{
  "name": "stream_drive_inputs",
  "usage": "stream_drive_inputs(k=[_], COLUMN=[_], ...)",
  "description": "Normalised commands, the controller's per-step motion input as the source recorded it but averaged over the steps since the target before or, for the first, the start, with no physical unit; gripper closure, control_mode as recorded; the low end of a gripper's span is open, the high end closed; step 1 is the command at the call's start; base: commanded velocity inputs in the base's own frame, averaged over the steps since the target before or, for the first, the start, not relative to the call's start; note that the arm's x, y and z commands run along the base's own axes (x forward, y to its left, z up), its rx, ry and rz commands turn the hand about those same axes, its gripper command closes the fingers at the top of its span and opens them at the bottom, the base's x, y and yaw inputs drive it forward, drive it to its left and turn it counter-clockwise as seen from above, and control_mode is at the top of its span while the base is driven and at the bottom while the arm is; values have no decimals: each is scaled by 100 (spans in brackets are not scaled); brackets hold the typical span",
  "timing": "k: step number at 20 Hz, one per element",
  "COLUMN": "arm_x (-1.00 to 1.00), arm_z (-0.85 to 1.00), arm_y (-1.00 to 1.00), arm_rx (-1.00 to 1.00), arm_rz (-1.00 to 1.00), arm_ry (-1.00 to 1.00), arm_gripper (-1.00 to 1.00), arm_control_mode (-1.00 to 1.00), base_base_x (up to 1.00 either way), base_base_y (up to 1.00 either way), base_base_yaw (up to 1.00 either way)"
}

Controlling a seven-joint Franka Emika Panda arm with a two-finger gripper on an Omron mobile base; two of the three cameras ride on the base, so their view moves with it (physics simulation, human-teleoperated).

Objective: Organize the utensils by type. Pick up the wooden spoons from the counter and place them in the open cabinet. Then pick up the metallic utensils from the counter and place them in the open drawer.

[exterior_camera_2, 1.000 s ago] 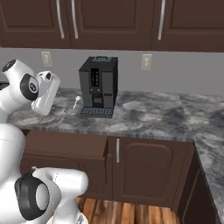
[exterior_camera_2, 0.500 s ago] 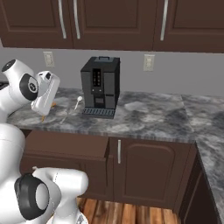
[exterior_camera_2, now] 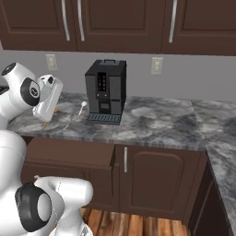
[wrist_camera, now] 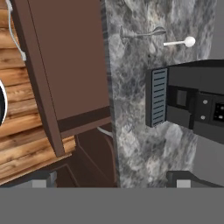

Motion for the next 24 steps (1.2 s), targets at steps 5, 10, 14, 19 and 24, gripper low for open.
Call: stream_drive_inputs(k=[5, 10, 14, 19, 24], arm_x=[0, 0, 0, 0, 3], arm_z=[0, 0, 0, 0, 0], arm_y=[0, 0, 27, 44, 69], arm_rx=[0, 0, 17, 28, 23], arm_rz=[0, 0, -7, -18, -33], arm_ry=[0, 0, 0, 0, 1], arm_gripper=[-100, -100, -100, -100, -100], arm_control_mode=[100, 100, -100, -100, -100], base_base_x=[0, 0, 0, 0, 0], base_base_y=[0, 2, 0, 0, 0], base_base_yaw=[0, 0, 0, 0, 0])
